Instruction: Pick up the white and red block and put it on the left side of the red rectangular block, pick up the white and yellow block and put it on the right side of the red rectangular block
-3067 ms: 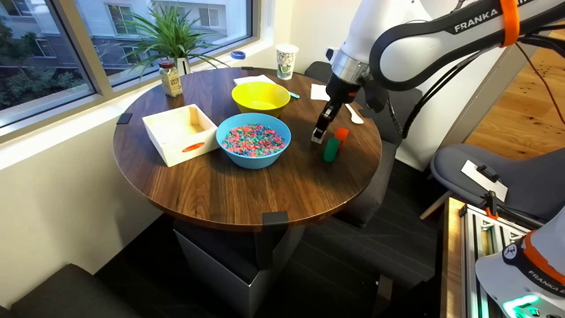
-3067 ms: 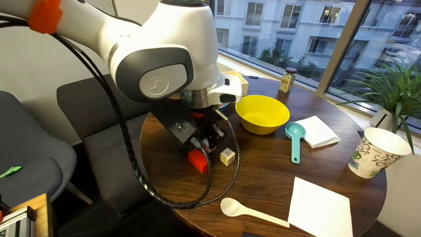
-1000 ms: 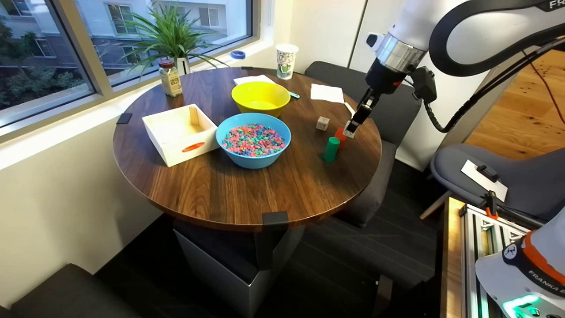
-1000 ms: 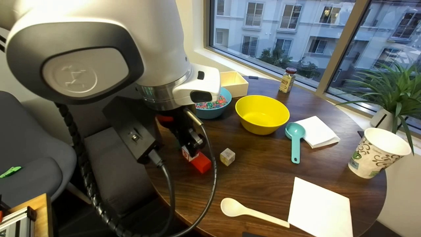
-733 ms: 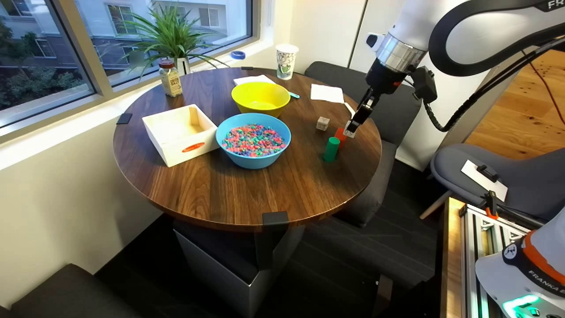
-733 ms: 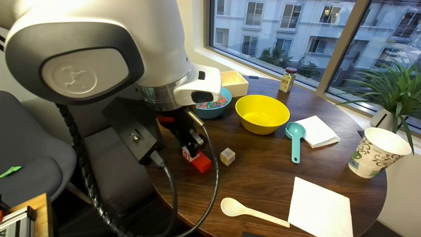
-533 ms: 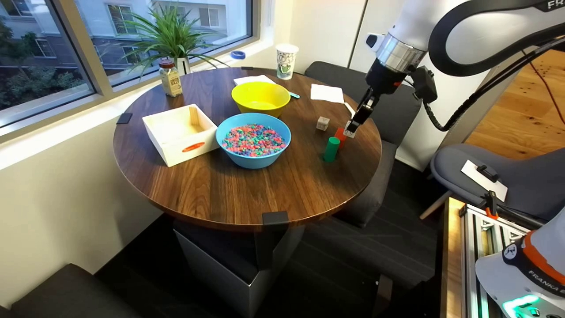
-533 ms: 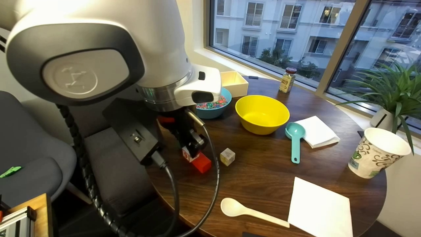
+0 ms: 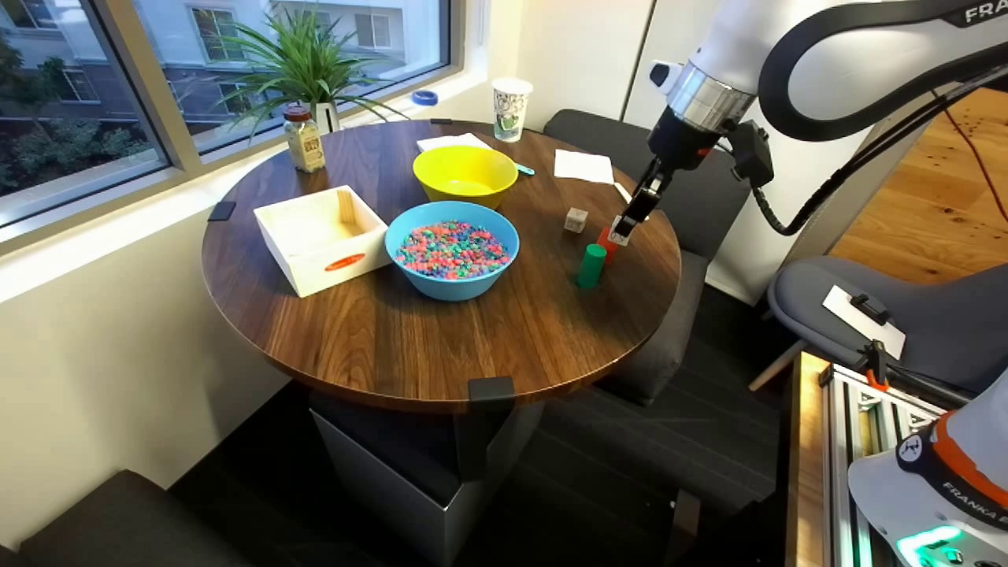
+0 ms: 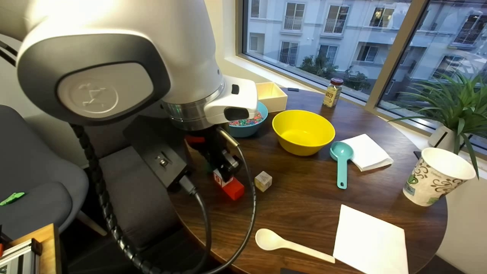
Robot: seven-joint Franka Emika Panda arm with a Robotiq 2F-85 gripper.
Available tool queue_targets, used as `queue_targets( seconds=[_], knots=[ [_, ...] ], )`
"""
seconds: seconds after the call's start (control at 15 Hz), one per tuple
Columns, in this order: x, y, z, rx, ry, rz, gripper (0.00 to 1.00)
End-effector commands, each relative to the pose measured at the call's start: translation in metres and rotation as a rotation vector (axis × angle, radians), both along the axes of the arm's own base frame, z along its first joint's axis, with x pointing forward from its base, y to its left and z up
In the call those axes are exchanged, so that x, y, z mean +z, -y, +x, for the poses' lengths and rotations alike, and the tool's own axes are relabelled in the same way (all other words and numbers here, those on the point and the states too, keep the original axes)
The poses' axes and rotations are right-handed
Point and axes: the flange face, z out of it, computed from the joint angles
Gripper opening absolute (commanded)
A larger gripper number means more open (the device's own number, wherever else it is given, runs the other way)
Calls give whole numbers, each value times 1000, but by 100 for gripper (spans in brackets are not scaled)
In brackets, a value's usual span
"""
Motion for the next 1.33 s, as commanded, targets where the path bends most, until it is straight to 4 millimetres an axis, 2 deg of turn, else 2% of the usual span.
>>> queue_targets(
  seconds=[0.0,0.93,1.0,1.13,1.27],
  knots=[
    [-6,-3,3,11,15,11,9],
    [-12,-9,9,22,9,15,10],
    [-12,-8,10,22,8,16,59],
    [-11,-7,11,21,10,19,65],
    [-7,-6,13,21,19,18,80]
  ],
)
